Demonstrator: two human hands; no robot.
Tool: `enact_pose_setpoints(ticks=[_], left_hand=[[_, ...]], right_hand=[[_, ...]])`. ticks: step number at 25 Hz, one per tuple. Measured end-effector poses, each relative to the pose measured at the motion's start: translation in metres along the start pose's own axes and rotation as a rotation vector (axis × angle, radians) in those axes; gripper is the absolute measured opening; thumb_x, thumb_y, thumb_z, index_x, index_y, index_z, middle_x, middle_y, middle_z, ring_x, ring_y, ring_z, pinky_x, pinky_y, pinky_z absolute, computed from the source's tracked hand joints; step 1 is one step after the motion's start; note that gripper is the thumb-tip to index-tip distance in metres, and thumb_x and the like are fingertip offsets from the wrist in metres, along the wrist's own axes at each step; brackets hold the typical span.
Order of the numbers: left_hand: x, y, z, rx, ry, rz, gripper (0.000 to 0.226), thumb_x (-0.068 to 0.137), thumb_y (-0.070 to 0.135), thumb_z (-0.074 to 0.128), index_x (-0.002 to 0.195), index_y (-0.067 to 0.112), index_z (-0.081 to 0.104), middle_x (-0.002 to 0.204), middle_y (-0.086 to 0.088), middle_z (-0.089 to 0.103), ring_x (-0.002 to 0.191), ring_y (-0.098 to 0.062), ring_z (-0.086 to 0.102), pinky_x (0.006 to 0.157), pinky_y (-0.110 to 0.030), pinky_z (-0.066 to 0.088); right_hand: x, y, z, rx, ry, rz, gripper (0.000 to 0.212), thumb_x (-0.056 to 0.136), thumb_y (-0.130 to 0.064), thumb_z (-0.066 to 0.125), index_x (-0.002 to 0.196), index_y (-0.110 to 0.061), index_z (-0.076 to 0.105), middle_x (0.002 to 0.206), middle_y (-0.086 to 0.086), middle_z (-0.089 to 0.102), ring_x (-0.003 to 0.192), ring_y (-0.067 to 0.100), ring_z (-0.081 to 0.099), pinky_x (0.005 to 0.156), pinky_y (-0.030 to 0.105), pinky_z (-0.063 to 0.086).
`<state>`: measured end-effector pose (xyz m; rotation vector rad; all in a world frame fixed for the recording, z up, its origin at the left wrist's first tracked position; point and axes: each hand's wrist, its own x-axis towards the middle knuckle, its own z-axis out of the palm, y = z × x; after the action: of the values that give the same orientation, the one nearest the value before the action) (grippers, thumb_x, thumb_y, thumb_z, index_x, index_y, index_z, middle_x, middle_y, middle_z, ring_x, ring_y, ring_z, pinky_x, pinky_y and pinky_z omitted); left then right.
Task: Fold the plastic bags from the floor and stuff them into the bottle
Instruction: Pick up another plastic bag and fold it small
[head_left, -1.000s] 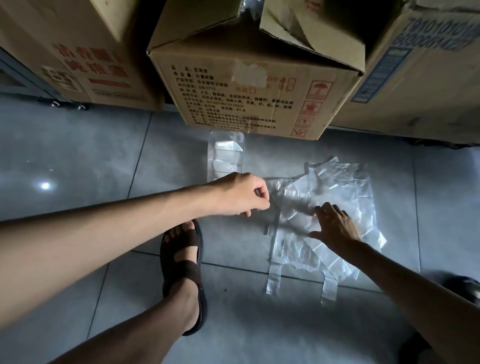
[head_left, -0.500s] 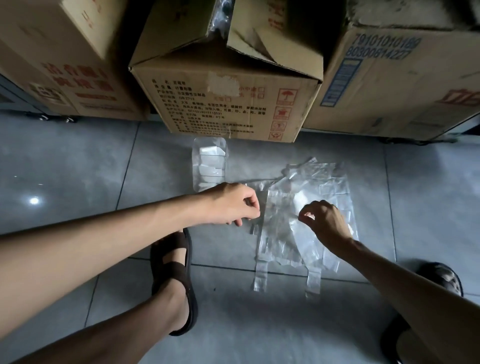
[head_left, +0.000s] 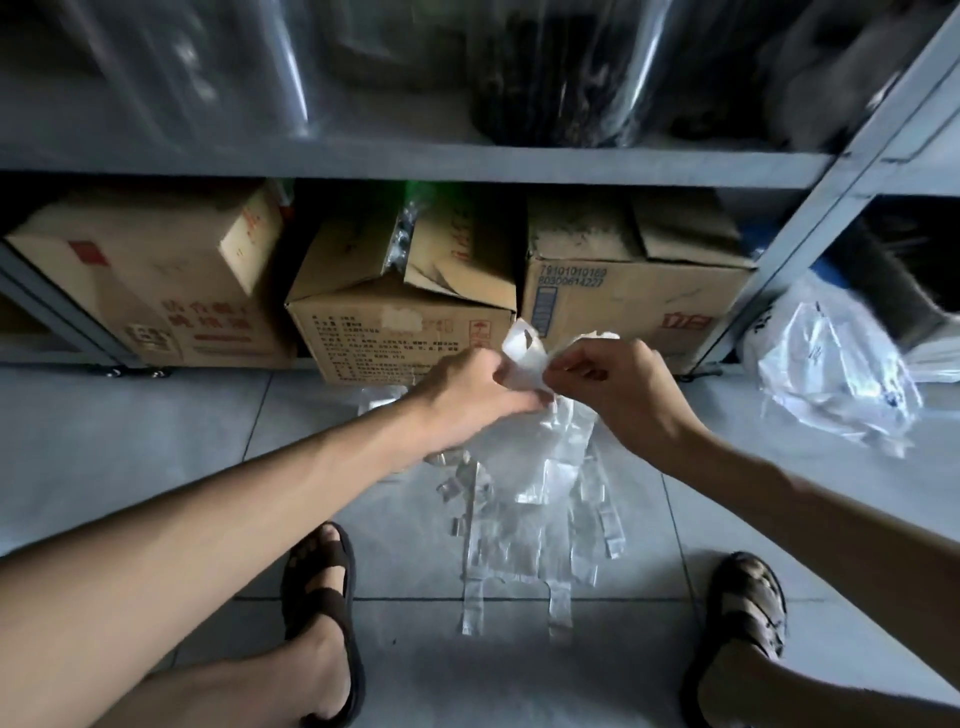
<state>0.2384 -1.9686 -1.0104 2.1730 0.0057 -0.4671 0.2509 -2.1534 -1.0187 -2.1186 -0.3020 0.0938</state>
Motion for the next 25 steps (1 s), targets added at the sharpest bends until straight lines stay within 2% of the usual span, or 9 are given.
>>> enact_pose_setpoints(ticks=[2,6,9,12,14,17,19,22,25], left_hand=[[-0.016,0.032,-0.011,-0.061,0.102,0.136,0.01,0.09,0.027,0.07,0.094,0.02,0.076,0.091,0.001,0.076,0.093,-0.021,0.07,0.085,-0.035,0.052],[-0.049,0.071,-0.031,-0.204,0.239,0.258,0.033,0.088,0.04,0.062,0.084,0.011,0.076,0.08,-0.01,0.076,0.08,-0.034,0.072,0.083,-0.053,0.057],[-0.063,0.081,-0.04,-0.339,0.318,0.274,0.031,0.096,0.034,0.062,0.084,0.008,0.074,0.072,-0.001,0.073,0.066,-0.019,0.07,0.068,-0.034,0.054],[-0.066,0.076,-0.039,-0.403,0.349,0.248,0.026,0.102,0.021,0.055,0.085,0.012,0.073,0.072,0.002,0.075,0.063,-0.016,0.072,0.067,-0.031,0.056],[-0.064,0.071,-0.038,-0.403,0.345,0.262,0.028,0.103,0.021,0.053,0.088,0.012,0.074,0.079,-0.004,0.077,0.072,-0.024,0.074,0.076,-0.039,0.057],[-0.061,0.066,-0.042,-0.325,0.369,0.281,0.031,0.104,0.021,0.051,0.085,0.015,0.075,0.08,0.0,0.077,0.082,-0.018,0.074,0.09,-0.042,0.054],[-0.059,0.066,-0.043,-0.353,0.357,0.272,0.032,0.104,0.018,0.051,0.082,0.016,0.074,0.078,-0.002,0.077,0.081,-0.018,0.074,0.089,-0.043,0.054],[-0.056,0.06,-0.044,-0.37,0.323,0.258,0.033,0.105,0.019,0.049,0.084,0.021,0.074,0.085,-0.008,0.077,0.093,-0.032,0.072,0.098,-0.061,0.048],[-0.057,0.06,-0.044,-0.39,0.303,0.246,0.032,0.105,0.019,0.049,0.085,0.02,0.074,0.089,-0.009,0.077,0.095,-0.036,0.071,0.097,-0.065,0.047]], right_hand=[[-0.011,-0.039,-0.022,0.012,0.005,-0.03,0.005,0.08,-0.024,0.079,0.076,-0.026,0.077,0.07,-0.014,0.071,0.065,-0.005,0.061,0.063,0.014,0.045],[-0.037,-0.081,-0.06,0.114,0.133,-0.066,0.003,0.086,-0.022,0.074,0.09,-0.021,0.075,0.081,-0.01,0.072,0.076,0.003,0.065,0.071,0.018,0.05],[-0.048,-0.067,-0.072,0.402,0.313,0.174,0.021,0.089,-0.029,0.071,0.107,-0.018,0.07,0.096,0.003,0.071,0.091,0.014,0.065,0.077,0.024,0.05],[-0.049,-0.046,-0.07,0.788,-0.028,0.513,0.045,0.092,-0.047,0.061,0.117,-0.011,0.07,0.109,0.011,0.072,0.099,0.028,0.065,0.088,0.035,0.05],[-0.045,-0.043,-0.063,0.921,-0.203,0.573,0.046,0.096,-0.049,0.055,0.112,-0.009,0.071,0.103,0.011,0.068,0.089,0.025,0.066,0.086,0.037,0.052],[-0.033,-0.049,-0.058,0.95,-0.058,0.545,0.022,0.092,-0.032,0.065,0.082,-0.012,0.07,0.08,0.005,0.063,0.065,0.015,0.062,0.065,0.025,0.054],[-0.029,-0.048,-0.062,0.917,0.04,0.501,0.023,0.094,-0.024,0.064,0.076,-0.012,0.073,0.076,0.005,0.064,0.061,0.014,0.063,0.057,0.024,0.055],[-0.03,-0.042,-0.061,0.951,-0.064,0.556,0.041,0.088,-0.044,0.066,0.102,-0.006,0.07,0.094,0.012,0.068,0.083,0.024,0.068,0.073,0.033,0.059],[-0.034,-0.043,-0.054,0.935,-0.214,0.579,0.052,0.084,-0.047,0.066,0.114,-0.004,0.066,0.109,0.016,0.071,0.1,0.028,0.069,0.088,0.039,0.055]])
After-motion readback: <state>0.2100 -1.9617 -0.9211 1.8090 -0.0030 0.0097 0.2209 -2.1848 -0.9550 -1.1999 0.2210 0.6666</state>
